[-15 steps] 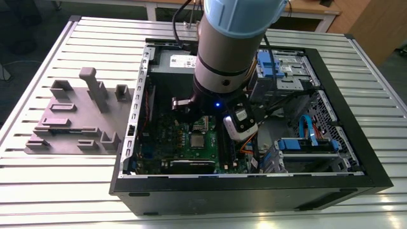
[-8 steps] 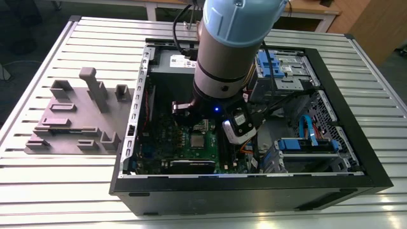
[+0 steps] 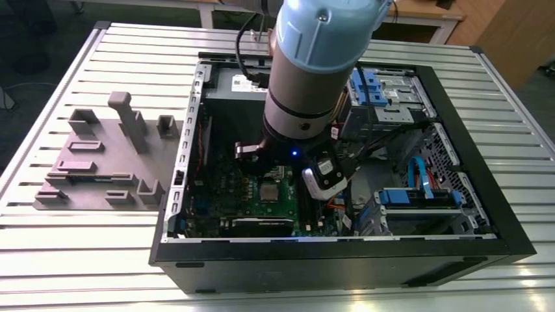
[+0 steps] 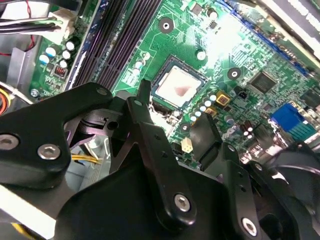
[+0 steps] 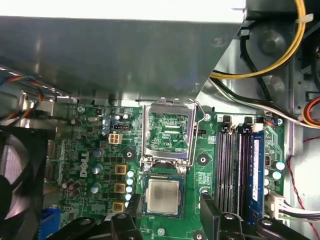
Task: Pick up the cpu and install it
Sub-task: 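Place the cpu into insertion slot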
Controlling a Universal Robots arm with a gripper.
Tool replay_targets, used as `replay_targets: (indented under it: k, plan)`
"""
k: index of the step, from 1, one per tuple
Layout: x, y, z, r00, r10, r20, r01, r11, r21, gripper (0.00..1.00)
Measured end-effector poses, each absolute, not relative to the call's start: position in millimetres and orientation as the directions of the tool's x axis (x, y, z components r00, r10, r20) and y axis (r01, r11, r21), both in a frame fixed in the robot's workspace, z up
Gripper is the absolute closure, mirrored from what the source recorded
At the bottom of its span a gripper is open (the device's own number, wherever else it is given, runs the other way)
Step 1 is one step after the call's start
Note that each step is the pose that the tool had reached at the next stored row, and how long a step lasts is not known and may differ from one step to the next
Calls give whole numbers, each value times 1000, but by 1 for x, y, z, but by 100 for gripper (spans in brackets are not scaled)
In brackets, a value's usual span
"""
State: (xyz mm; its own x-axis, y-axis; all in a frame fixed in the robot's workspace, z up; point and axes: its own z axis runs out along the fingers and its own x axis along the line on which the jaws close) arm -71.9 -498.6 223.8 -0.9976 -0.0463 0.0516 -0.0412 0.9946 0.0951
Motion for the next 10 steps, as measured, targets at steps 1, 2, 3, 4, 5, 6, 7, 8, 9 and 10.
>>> replay_targets:
  k: [1,2,3,4,5,6,7,8,9,10]
  plan:
    - [-72,-499,222,-998,-46,52,-41,995,95,41]
    - [-72,-499,220,-998,-46,52,-41,995,95,41]
    - [-72,-499,218,-998,-45,52,-40,995,95,41]
    - [-72,-499,216,-998,-41,52,-36,995,95,41]
    - [-72,-499,215,-998,-34,52,-29,995,95,41]
    - [-73,-499,213,-998,-27,52,-22,995,95,41]
    - [-73,-499,211,-998,-23,52,-18,995,95,41]
    - [-73,-499,210,-998,-23,52,-18,995,95,41]
    - [-73,-499,209,-998,-23,52,-18,995,95,41]
    - [-73,-499,208,-998,-23,52,-18,995,95,41]
